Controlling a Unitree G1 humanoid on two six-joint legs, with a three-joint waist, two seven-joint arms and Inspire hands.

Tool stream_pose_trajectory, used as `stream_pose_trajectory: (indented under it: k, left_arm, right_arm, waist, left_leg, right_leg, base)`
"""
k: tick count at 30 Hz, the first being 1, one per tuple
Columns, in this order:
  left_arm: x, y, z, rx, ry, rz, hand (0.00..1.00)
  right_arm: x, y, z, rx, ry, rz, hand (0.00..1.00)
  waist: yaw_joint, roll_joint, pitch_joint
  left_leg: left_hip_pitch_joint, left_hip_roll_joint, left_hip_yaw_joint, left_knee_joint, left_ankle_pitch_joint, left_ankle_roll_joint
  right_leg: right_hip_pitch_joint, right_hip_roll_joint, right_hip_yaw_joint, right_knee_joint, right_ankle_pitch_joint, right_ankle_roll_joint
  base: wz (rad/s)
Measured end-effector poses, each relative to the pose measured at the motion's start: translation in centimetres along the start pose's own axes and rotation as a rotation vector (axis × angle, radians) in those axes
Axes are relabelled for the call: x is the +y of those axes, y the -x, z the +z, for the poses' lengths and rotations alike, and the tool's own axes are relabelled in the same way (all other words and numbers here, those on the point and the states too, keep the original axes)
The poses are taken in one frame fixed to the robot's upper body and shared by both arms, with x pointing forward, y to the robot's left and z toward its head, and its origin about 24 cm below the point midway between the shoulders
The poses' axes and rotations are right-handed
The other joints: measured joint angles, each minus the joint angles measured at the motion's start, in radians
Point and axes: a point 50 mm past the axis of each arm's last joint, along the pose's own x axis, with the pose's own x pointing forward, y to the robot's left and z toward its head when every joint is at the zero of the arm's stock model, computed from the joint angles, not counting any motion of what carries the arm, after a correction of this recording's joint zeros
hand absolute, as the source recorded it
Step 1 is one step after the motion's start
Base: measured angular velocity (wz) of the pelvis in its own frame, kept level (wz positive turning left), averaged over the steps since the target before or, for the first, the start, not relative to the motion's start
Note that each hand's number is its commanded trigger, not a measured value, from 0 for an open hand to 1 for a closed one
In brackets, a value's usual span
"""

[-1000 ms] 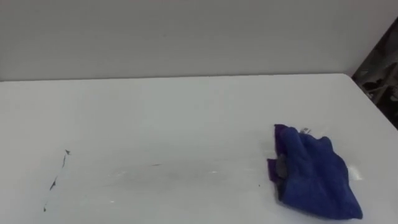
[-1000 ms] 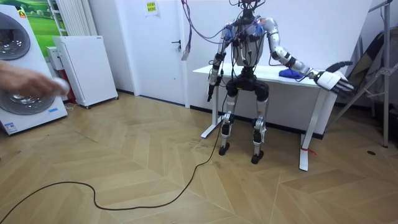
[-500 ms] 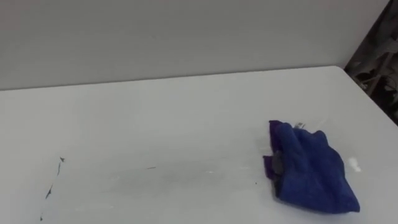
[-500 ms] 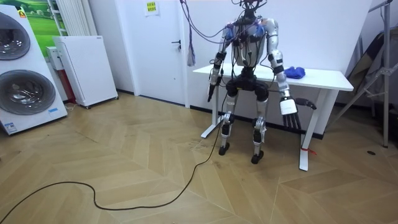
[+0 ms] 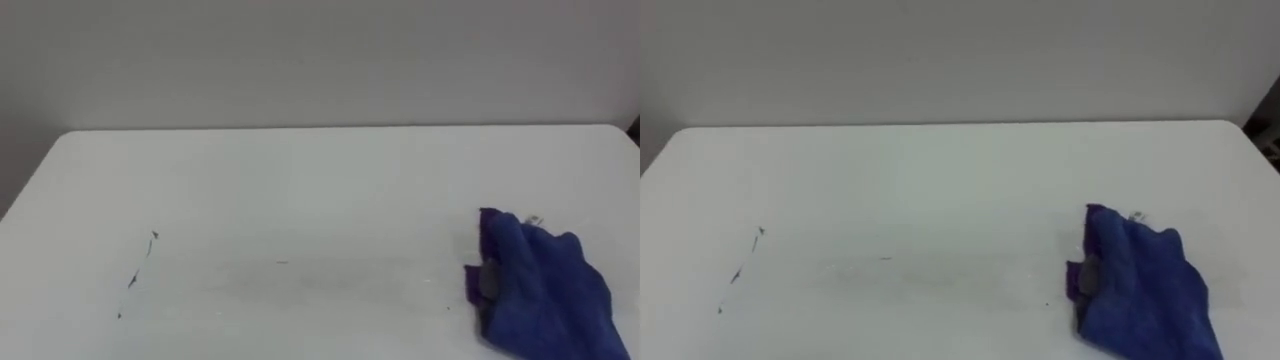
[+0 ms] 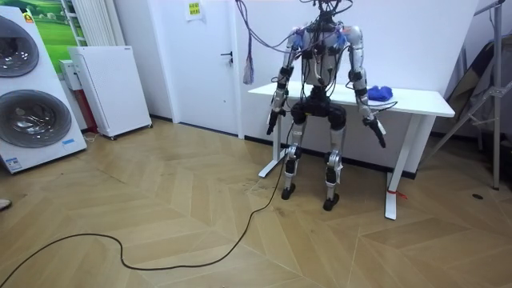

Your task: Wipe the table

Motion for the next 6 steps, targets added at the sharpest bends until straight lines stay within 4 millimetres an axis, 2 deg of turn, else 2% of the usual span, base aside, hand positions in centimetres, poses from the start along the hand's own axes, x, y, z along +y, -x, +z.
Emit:
stream_pose_trajectory:
  k: [2,6]
  left_arm:
    - [-0.5,0.0,0.0,0.008,-0.036,-0.009,0.00]
    - [-0.9,0.0,0.5,-0.002,-0.068,-0.010,0.00]
  right_arm:
    - [1.1,0.3,0.5,-0.030,0.082,0.052,0.00]
    - [2.3,0.7,1.2,-0.056,0.105,0.106,0.00]
  waist:
    - [-0.002,0.007,0.0044]
    - [0.003,0.005,0.0037]
  left_leg:
    - [-0.002,-0.001,-0.010,0.001,0.000,0.000]
    - [-0.004,-0.003,-0.019,0.001,0.001,-0.001]
  right_leg:
    - [0.006,0.000,-0.004,-0.003,-0.005,0.007]
    - [0.009,0.000,-0.012,-0.003,-0.007,0.008]
  base:
    - [0.11]
    - [0.07]
